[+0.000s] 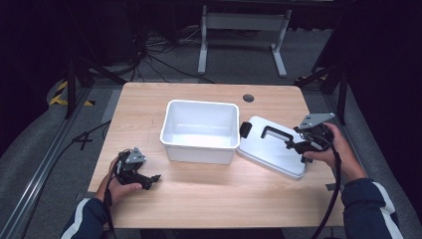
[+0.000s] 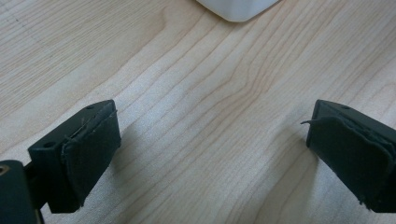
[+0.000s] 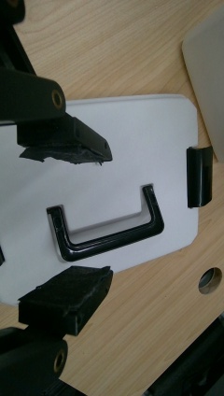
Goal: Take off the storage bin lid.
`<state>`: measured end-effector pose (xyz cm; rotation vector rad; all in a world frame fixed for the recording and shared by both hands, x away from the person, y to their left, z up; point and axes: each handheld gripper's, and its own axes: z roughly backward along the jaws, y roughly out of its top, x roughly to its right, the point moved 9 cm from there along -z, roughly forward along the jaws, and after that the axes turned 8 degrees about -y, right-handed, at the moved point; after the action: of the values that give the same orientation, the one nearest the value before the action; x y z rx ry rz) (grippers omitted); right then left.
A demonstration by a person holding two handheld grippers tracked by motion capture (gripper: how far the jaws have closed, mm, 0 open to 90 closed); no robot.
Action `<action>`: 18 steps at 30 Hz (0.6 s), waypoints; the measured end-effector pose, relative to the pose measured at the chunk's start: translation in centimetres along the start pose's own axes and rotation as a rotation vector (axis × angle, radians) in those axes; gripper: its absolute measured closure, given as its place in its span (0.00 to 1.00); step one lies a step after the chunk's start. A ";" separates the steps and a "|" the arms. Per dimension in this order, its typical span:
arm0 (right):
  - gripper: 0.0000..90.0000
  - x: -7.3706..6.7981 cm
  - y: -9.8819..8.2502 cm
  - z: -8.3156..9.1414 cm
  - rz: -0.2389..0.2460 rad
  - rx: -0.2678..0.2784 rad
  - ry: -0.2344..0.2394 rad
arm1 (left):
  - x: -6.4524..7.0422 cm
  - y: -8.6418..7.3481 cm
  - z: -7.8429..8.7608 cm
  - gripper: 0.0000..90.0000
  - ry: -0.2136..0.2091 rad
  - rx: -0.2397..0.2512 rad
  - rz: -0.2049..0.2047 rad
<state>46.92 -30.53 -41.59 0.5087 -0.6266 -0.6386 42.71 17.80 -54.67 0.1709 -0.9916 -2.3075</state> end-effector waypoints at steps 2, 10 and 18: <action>0.38 -0.1 -0.3 0.3 -0.010 0.013 -0.008 | 0.0 0.0 0.0 0.04 -0.001 0.001 0.001; 0.35 -0.6 -1.6 1.5 -0.028 0.046 -0.022 | 0.0 0.0 0.0 0.03 -0.002 -0.007 -0.004; 0.35 -1.7 -3.5 2.4 -0.027 0.066 -0.022 | 0.0 0.0 0.0 0.03 -0.006 -0.009 0.000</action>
<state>42.87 -32.36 -42.67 0.5728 -0.6640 -0.6513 42.72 17.74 -54.68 0.1600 -0.9839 -2.3136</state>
